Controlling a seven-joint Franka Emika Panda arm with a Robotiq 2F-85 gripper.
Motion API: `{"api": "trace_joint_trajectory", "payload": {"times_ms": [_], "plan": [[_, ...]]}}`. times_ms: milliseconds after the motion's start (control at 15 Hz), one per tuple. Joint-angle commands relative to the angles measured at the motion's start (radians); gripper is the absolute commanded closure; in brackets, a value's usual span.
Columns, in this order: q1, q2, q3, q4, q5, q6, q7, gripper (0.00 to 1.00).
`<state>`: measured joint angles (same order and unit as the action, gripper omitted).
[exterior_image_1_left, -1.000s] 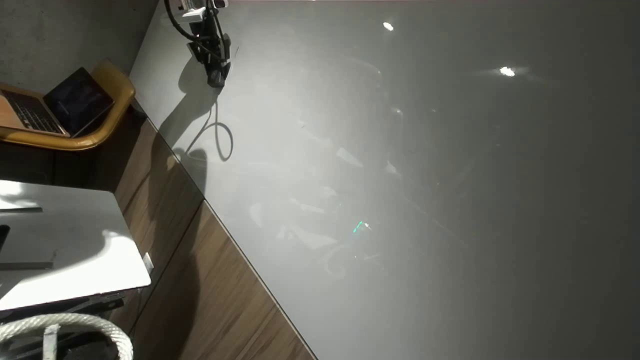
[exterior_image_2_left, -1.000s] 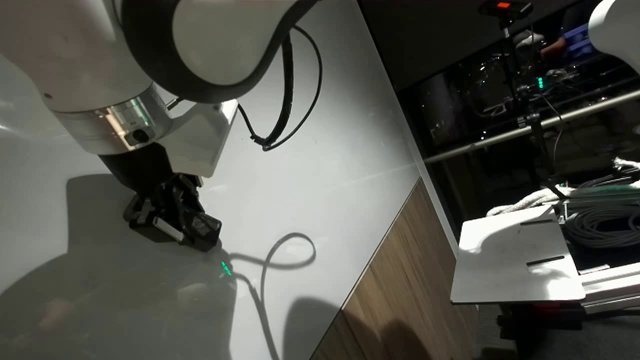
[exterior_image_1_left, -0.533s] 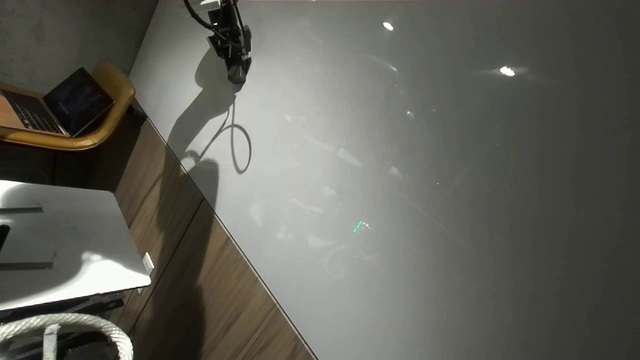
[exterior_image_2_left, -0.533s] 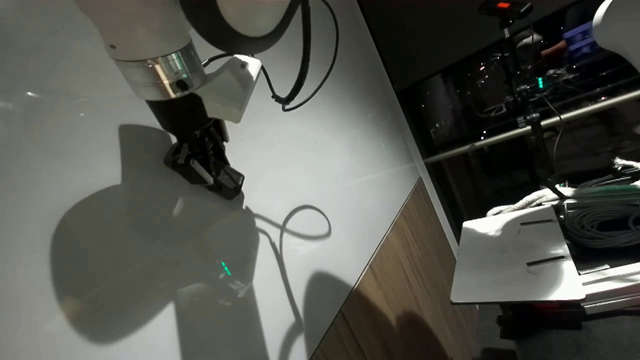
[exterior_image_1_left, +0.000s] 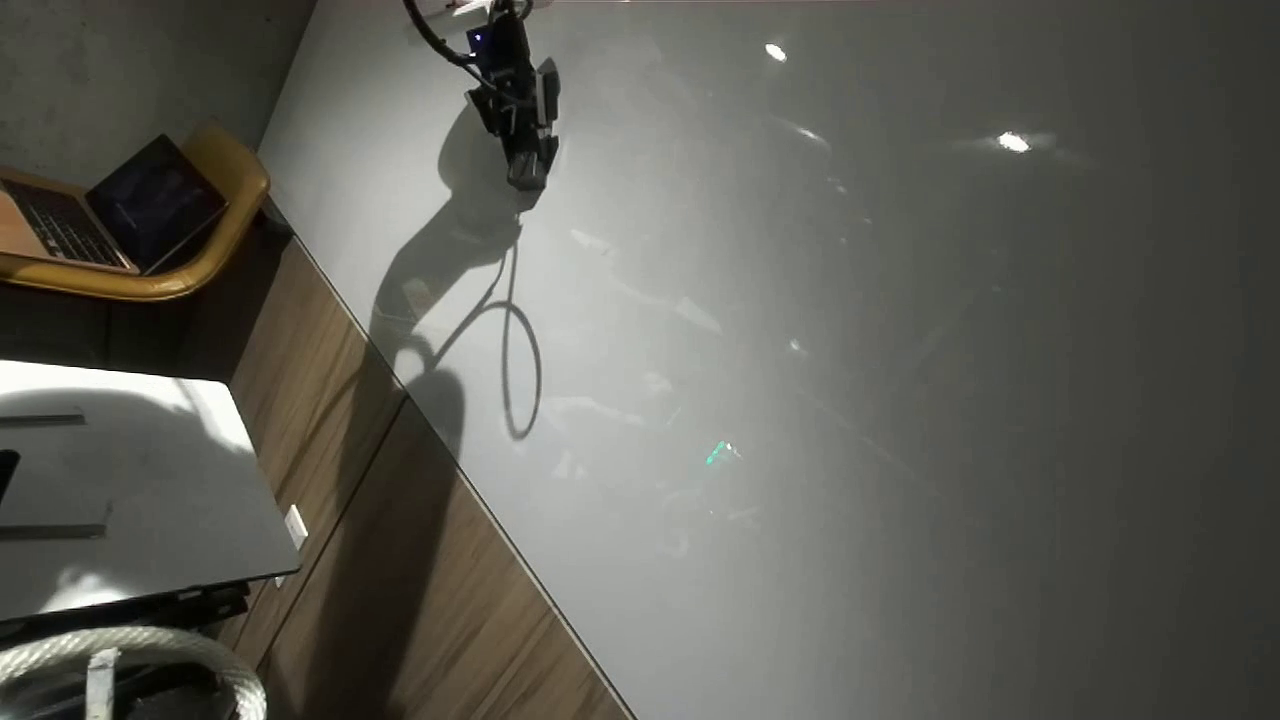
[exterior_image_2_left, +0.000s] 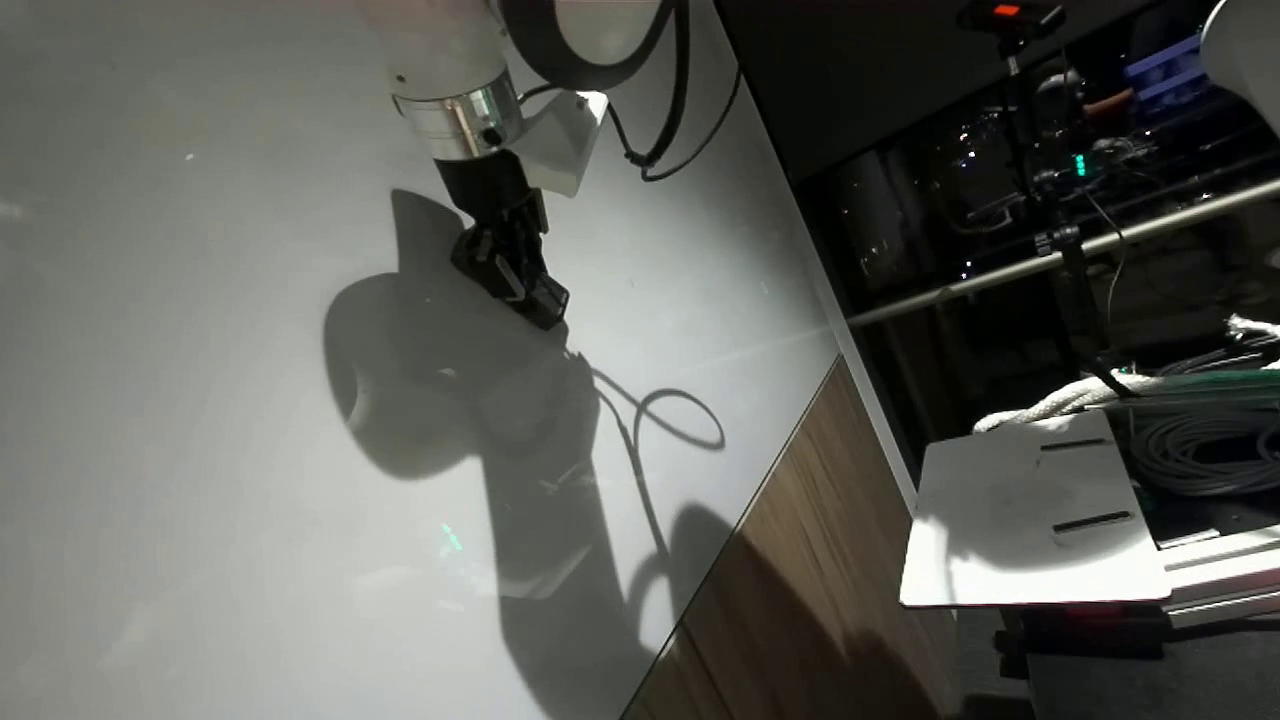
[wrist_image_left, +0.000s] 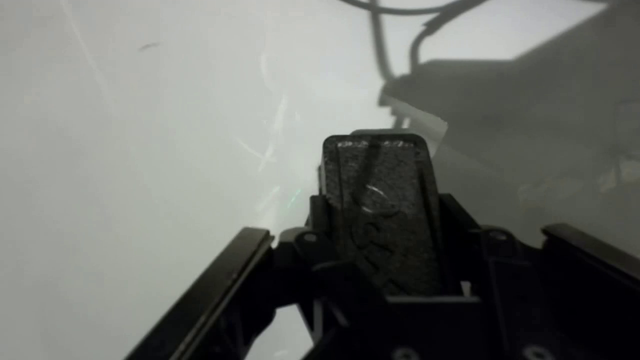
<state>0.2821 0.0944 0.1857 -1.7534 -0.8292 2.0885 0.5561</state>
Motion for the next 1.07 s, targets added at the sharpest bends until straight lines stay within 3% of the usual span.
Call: {"api": "trace_joint_trajectory", "payload": {"times_ms": [0,333,600,1000], "plan": [[-0.071,-0.105,-0.032,-0.188,0.073,0.11,-0.002,0.71],[-0.131,-0.294,-0.052,-0.482,0.203,0.11,-0.028,0.71],[-0.137,-0.472,-0.03,-0.69,0.306,0.065,-0.059,0.71],[-0.139,-0.655,-0.012,-0.865,0.462,0.025,-0.144,0.71]]}}
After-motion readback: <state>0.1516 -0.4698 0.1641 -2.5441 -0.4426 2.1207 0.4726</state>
